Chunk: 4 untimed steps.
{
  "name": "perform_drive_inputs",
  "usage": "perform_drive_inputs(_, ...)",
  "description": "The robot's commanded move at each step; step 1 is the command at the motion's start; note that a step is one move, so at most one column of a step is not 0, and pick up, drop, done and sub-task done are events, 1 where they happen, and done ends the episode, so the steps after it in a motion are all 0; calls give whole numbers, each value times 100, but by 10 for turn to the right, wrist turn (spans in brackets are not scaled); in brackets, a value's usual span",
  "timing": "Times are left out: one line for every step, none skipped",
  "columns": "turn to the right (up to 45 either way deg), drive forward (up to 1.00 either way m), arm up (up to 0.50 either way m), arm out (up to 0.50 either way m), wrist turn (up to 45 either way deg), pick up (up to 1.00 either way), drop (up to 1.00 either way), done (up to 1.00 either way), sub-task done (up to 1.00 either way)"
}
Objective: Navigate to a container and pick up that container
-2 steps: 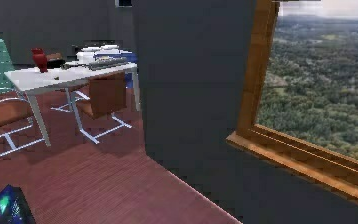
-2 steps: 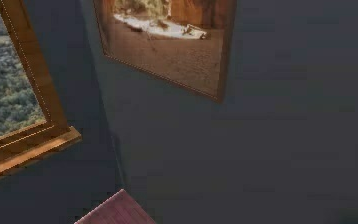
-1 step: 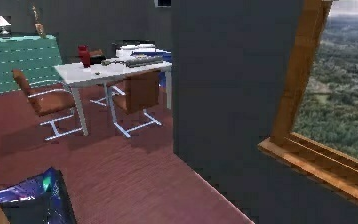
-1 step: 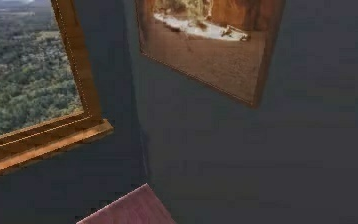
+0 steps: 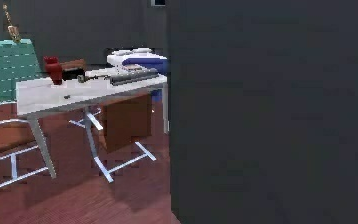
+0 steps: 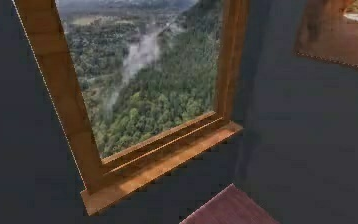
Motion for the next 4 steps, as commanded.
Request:
perform_drive_inputs(-360,0,0,0,0,0,0,0,0)
perform_drive_inputs(0,90,0,0,0,0,0,0,0)
perform_drive_inputs(-330,0,0,0,0,0,0,0,0)
perform_drive_inputs(0,100,0,0,0,0,0,0,0)
